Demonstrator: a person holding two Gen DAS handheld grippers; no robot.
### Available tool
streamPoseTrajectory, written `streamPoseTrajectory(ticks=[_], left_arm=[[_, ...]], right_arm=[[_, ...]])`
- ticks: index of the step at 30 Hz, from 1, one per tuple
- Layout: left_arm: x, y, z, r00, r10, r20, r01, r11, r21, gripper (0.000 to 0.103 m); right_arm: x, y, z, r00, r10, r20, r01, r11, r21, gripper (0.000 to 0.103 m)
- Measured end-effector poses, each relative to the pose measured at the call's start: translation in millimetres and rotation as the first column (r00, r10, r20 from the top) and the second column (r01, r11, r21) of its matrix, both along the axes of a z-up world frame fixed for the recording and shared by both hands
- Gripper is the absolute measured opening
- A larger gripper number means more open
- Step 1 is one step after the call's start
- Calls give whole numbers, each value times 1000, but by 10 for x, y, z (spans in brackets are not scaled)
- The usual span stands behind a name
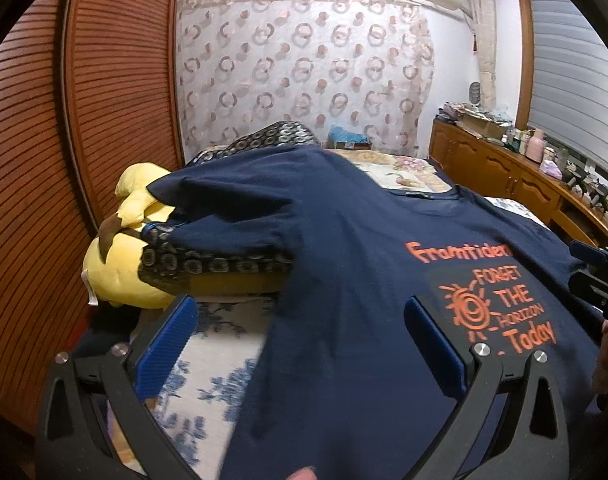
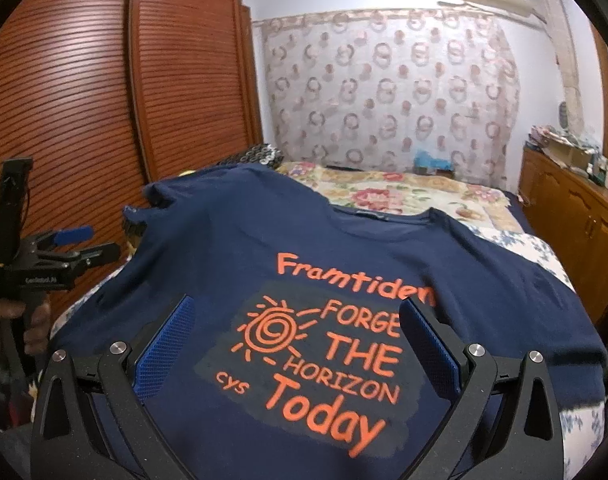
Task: Fold small clothes
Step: 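Grasp the navy shirt's side edge with the left gripper and fold it inward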
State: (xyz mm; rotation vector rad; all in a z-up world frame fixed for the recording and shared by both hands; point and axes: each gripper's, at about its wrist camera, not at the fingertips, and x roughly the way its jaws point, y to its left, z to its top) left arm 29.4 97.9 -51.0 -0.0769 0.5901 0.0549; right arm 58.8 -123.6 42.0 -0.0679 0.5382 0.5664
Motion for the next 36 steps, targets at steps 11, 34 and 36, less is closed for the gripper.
streamPoseTrajectory(ticks=[11,34,36], left_arm=[[266,550,124,1000,1,-4,-1,999,-41,95],[793,905,-159,985,-6,-173,-9,996,-85,50],[773,886,-149,987,-23,-160,9,996,-91,48]], right_arm=[[283,347,-3,996,77,-33,-78,997,-18,103],[317,523,-145,987,131,-95,-132,991,-9,103],[320,517,-154,987,129,-95,-130,992,-7,103]])
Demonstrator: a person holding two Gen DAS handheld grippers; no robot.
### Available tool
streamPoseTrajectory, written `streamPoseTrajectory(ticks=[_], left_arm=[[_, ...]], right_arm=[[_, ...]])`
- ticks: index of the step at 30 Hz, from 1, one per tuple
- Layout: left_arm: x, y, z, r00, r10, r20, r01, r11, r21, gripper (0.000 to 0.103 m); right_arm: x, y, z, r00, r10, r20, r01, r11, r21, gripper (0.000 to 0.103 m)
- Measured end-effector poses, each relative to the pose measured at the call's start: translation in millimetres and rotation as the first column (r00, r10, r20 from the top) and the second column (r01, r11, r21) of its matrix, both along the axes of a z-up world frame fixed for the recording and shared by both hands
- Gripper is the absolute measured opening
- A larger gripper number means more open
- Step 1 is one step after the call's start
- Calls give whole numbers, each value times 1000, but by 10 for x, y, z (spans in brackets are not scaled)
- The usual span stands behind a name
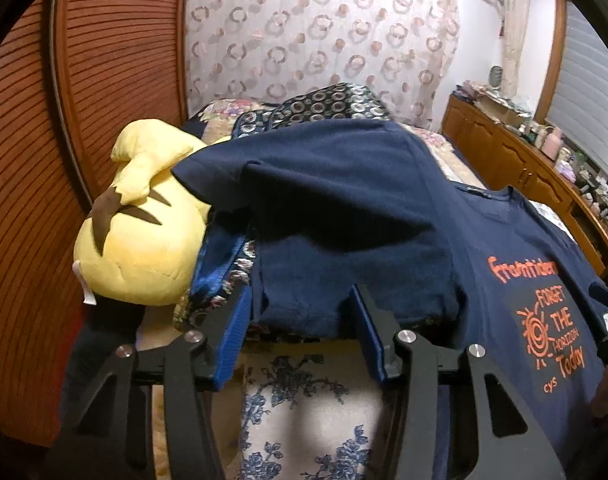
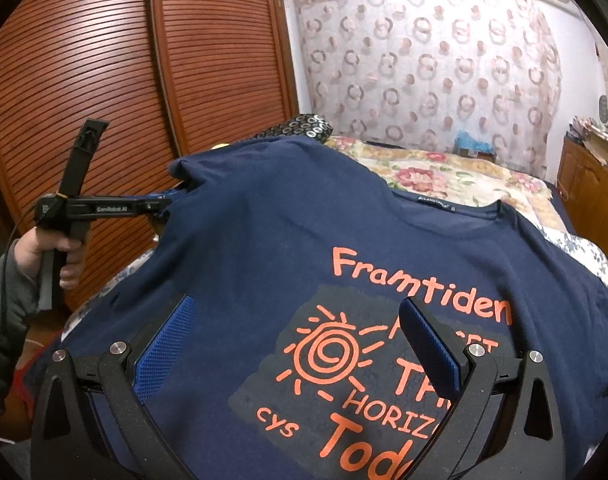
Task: Fold small clothes
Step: 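Grasp the navy shirt's side edge with the left gripper and fold it inward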
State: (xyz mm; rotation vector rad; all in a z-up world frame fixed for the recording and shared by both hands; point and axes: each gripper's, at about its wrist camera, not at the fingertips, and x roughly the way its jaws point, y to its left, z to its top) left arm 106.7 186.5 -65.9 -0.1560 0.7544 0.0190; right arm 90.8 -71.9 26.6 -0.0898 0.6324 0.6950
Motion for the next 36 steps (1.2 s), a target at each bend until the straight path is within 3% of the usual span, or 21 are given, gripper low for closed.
streamPoseTrajectory(ticks=[1,5,12,16,24,29,36], left_arm=[[-15,-22,10,1000,-9,5,9,1000,2,46],[-46,-101,37,999,-39,19,39,999,3,22],[-34,-141,142,997,-49,60,48,999,17,9],[-10,-181,359,993,-54,106,56,998,-17,8],[218,-723,783,971,-169,172,167,986,25,8],[318,-1174,823,953,-264,151,259,965,47,8],[193,-1404,717,943,-317,101,314,948,46,22]], right_arm=[[0,-9,-1,1000,-2,0,2,1000,1,103],[9,-37,-6,1000,-10,-3,10,1000,8,103],[18,-91,-36,1000,-23,-10,23,1000,7,103],[30,-159,-23,999,-35,-9,35,999,21,103],[72,-359,33,997,-80,-2,80,996,39,103],[101,-545,55,993,-119,0,119,992,48,103],[141,-711,9,988,-150,-23,151,987,49,103]])
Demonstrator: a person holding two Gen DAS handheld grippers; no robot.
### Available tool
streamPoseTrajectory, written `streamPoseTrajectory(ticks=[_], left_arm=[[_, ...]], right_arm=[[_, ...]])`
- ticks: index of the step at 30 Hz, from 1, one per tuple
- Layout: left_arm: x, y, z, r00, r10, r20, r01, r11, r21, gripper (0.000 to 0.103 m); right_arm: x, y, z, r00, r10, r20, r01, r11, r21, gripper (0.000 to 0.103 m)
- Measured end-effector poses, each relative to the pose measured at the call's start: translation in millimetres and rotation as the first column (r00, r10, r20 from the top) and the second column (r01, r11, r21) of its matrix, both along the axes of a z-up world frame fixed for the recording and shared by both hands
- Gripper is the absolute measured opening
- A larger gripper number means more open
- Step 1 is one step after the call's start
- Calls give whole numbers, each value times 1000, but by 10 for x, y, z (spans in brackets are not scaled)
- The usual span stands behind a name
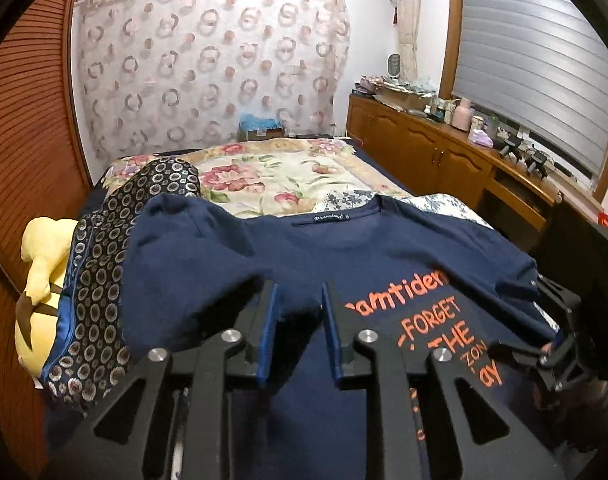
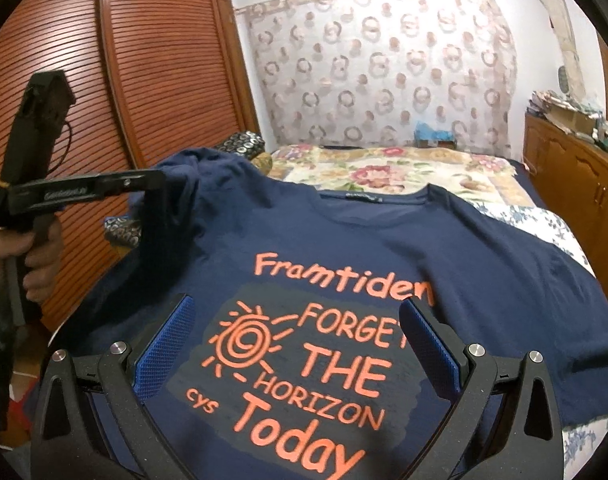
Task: Fold small clothes
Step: 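Grasp the navy shirt's side edge with the left gripper and fold it inward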
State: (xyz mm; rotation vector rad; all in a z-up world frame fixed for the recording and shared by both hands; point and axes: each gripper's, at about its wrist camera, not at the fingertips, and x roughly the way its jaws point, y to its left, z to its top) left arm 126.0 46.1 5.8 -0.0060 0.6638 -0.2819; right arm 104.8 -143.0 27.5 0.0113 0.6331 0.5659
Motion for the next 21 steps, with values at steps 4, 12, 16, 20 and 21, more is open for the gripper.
streamPoseTrajectory(ticks=[4,12,16,20,21], left_arm=[[-151,77,75,999,19,30,-18,1000,-12,33],[-358,374,134,993,83,89,-82,997,-10,58],[-418,484,80,990,110,89,-110,994,-2,59],[-428,543,15,989,126,80,-126,992,-6,59],[-421,545,-6,988,133,73,-133,991,-2,59]], right_arm=[[24,-2,-11,1000,1,-5,-1,1000,-3,103],[95,172,17,999,48,2,-47,998,-40,103],[183,333,48,995,96,9,-95,993,-64,103],[323,489,13,989,145,-8,-145,986,-86,97],[387,533,-15,987,157,-22,-159,983,-91,92]])
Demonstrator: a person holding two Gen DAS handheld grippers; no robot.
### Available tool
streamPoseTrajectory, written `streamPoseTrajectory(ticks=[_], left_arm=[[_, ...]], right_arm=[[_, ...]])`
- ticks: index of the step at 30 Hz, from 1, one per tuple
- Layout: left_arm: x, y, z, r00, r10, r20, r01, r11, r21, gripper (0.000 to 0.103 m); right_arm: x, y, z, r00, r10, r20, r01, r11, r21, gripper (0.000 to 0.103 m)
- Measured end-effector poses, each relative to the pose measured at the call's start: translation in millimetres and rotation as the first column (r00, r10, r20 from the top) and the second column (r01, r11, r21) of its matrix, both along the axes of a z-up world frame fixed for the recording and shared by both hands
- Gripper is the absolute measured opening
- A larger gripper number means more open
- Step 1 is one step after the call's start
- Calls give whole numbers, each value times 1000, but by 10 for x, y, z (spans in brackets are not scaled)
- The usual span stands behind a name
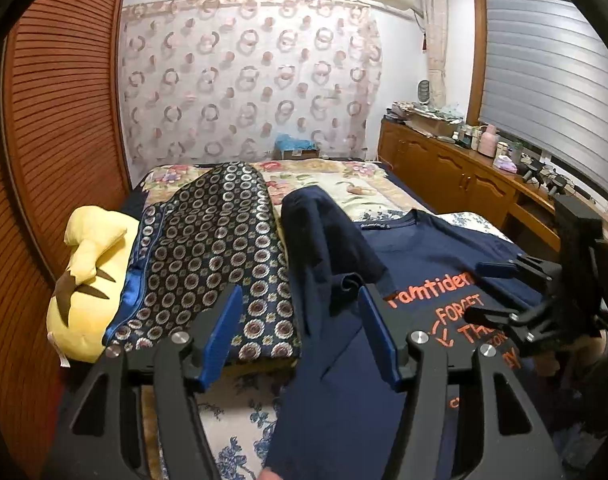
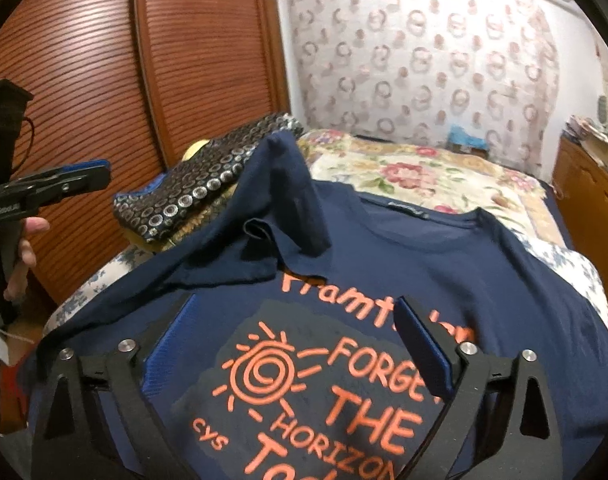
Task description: Fold small clothes
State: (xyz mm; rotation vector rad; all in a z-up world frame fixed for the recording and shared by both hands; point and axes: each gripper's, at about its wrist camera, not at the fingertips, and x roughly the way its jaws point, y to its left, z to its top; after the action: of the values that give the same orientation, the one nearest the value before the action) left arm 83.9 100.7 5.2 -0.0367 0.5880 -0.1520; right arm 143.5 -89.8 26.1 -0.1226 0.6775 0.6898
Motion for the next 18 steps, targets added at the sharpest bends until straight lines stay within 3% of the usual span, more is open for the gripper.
streamPoseTrajectory(ticks=[7,11,16,18], left_arm=[[-34,13,-143,1000,4,-19,-4,1000,-11,60],[-44,5,-227,999,-1,-33,0,1000,-23,60],[-49,-27,-297,999,-11,-44,10,999,-31,60],[-57,-40,-322,999,-16,-48,14,999,-34,60]], right_arm=[[482,227,-210,997,28,-74,-32,998,-50,75],[831,340,-371,990,32,-135,-43,996,-76,51],[1151,460,-556,980,29,-197,-49,994,-96,48],[1202,496,-580,977,46,-209,-67,993,-93,42]])
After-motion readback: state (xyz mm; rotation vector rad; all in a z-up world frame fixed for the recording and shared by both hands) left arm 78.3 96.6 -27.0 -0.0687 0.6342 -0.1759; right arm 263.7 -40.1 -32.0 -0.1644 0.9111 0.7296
